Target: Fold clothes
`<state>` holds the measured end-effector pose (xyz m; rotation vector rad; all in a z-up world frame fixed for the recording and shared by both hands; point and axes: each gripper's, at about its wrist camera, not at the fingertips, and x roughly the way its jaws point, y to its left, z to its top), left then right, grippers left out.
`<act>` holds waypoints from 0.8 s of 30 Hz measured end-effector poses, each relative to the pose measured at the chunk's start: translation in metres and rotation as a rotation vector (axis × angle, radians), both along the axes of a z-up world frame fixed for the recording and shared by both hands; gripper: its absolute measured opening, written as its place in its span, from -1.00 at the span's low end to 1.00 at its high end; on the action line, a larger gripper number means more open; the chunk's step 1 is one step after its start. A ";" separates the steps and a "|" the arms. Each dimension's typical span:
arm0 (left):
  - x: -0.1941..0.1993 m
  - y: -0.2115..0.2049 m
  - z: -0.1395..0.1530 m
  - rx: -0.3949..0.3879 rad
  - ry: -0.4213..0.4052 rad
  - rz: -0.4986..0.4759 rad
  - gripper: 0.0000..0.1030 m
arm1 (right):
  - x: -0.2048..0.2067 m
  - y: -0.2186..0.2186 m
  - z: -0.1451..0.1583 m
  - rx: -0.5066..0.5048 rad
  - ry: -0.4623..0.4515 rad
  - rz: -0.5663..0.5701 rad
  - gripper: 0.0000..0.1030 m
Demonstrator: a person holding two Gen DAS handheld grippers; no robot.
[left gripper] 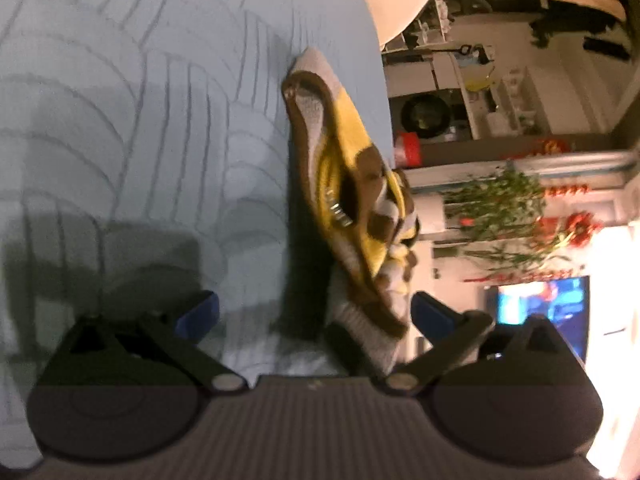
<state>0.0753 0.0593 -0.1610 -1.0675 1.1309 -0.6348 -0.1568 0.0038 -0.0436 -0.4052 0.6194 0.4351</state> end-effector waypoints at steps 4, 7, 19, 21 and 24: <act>0.000 -0.006 0.000 -0.140 -0.019 -0.062 1.00 | -0.010 0.002 0.010 0.063 0.025 0.049 -0.87; -0.004 -0.010 0.005 -0.073 -0.065 -0.078 0.99 | -0.015 0.007 0.010 0.051 0.039 0.089 -0.85; -0.013 -0.018 0.001 0.129 -0.090 -0.181 -0.68 | -0.043 0.010 0.003 0.014 0.070 0.113 0.15; -0.012 -0.021 -0.004 0.129 -0.068 -0.217 -0.79 | -0.050 0.008 0.003 0.053 0.090 0.134 0.18; -0.013 -0.018 -0.005 0.168 -0.070 -0.204 -0.82 | -0.061 0.005 0.004 0.087 0.127 0.189 0.18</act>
